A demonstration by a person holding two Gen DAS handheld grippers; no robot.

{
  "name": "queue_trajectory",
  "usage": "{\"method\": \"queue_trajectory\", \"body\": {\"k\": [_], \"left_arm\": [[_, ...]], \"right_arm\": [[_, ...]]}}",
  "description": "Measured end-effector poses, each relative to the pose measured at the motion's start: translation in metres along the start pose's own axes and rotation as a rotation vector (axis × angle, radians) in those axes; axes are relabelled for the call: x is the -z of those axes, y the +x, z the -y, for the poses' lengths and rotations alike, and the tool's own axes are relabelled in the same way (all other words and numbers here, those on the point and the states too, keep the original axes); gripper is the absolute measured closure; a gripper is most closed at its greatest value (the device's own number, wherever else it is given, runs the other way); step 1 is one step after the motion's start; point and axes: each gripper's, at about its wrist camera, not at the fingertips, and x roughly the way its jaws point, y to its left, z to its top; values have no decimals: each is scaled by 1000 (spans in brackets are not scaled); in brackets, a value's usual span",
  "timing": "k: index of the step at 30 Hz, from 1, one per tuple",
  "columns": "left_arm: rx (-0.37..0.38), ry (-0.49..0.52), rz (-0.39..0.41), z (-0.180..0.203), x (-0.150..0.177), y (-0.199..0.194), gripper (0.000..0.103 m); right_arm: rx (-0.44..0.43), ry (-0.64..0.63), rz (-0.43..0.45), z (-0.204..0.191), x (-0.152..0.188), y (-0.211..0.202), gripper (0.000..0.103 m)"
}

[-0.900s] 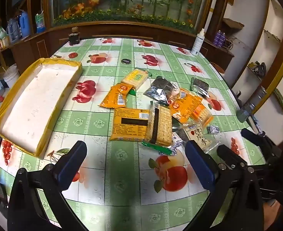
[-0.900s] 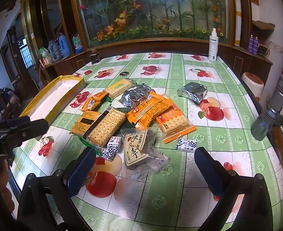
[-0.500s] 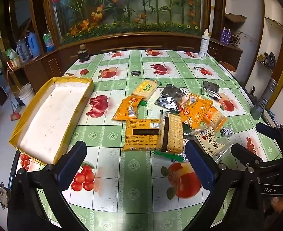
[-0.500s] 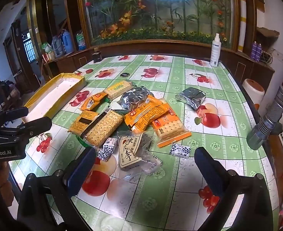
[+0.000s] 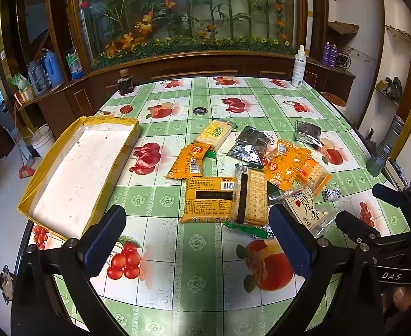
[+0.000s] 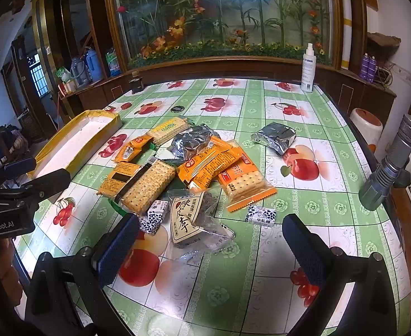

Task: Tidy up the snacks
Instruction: 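Move both tools toward the snacks on the table, then grasp the cracker pack with the left tool while the right tool grasps the dried-plum bag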

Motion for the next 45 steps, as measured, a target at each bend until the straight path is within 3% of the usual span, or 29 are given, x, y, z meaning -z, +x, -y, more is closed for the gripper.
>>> {"method": "queue_trajectory", "body": {"k": [19, 21, 25, 27, 33, 39, 45], "left_arm": [[-4, 7, 15, -1, 3, 2, 0], [61, 32, -22, 2, 7, 13, 0], [325, -29, -194, -16, 26, 50, 1], [373, -67, -219, -25, 31, 62, 1], [312, -19, -193, -19, 23, 66, 1], [239, 73, -157, 2, 13, 71, 1], [206, 139, -153, 18, 4, 82, 1]], "right_arm": [[3, 4, -7, -2, 1, 3, 0], [-1, 5, -10, 1, 3, 5, 0], [-4, -8, -39, 8, 10, 12, 0], [6, -14, -47, 17, 17, 14, 0], [-23, 58, -64, 44, 22, 20, 0], [-19, 28, -58, 35, 18, 23, 1], [-101, -35, -61, 13, 9, 31, 19]]}}
